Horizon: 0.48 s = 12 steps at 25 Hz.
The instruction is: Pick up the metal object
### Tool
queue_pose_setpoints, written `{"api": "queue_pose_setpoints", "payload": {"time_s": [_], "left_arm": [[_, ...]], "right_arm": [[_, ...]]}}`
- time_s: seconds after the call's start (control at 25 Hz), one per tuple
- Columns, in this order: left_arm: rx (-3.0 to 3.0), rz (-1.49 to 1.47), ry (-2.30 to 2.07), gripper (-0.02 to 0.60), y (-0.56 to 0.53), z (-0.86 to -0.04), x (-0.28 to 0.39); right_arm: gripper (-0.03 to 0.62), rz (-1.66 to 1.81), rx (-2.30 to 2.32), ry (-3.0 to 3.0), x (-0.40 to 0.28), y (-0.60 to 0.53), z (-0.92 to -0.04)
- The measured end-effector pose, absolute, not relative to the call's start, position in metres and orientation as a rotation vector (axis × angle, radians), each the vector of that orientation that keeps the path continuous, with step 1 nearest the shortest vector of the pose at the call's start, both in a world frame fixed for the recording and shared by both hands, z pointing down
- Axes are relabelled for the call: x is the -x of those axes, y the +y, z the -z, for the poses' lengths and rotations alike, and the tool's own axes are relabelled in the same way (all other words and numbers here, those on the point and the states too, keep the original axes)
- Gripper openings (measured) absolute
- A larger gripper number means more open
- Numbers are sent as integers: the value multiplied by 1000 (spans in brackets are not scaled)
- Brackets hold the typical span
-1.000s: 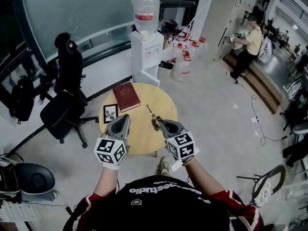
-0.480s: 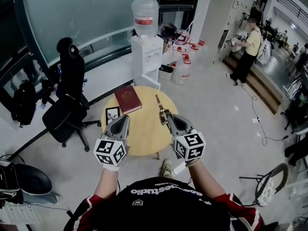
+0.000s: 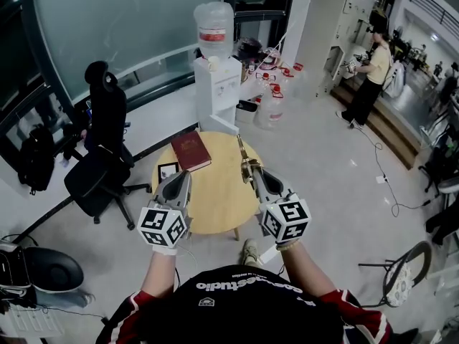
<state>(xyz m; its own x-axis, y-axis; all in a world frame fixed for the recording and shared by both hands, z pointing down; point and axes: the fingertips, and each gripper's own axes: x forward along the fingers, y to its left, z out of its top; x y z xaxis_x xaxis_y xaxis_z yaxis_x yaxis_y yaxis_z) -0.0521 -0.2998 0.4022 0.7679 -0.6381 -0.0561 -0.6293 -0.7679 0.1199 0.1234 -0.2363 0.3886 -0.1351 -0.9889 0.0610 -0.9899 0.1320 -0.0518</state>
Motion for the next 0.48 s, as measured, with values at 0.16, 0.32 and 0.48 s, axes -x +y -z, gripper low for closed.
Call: {"api": "queue_pose_setpoints", "payload": {"time_s": [0.16,0.32,0.48], "left_arm": [[-2867,148,-1033,17,-299,-401,54],[-2867,150,-1033,17,-297,-401,55],[-2868,154,-1031,17,-298,-399,55]], "right_arm": [[31,-104,-2087,-2349,-125,-234,-383],[31,-99,-2100,-2352,-124,-232,-381],[31,-109,-2097,-2355,-122,-233,-382]]}}
